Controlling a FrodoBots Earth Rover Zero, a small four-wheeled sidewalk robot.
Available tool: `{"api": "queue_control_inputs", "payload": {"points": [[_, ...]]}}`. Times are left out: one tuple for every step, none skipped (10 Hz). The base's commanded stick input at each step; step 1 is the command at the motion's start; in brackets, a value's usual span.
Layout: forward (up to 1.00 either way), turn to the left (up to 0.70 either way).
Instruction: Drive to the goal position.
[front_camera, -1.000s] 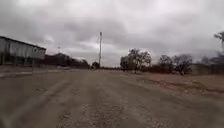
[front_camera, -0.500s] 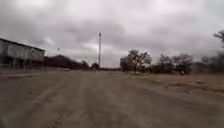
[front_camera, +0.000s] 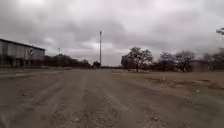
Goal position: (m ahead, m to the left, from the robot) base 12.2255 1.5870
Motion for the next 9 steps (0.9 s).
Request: {"api": "queue_control_inputs", "payload": {"points": [[0.70,-0.01],[0.70,-0.01],[0.70,-0.01],[0.70,-0.01],[0.70,-0.01],[0.70,-0.01],[0.70,-0.01],[0.70,-0.01],[0.70,-0.01]]}}
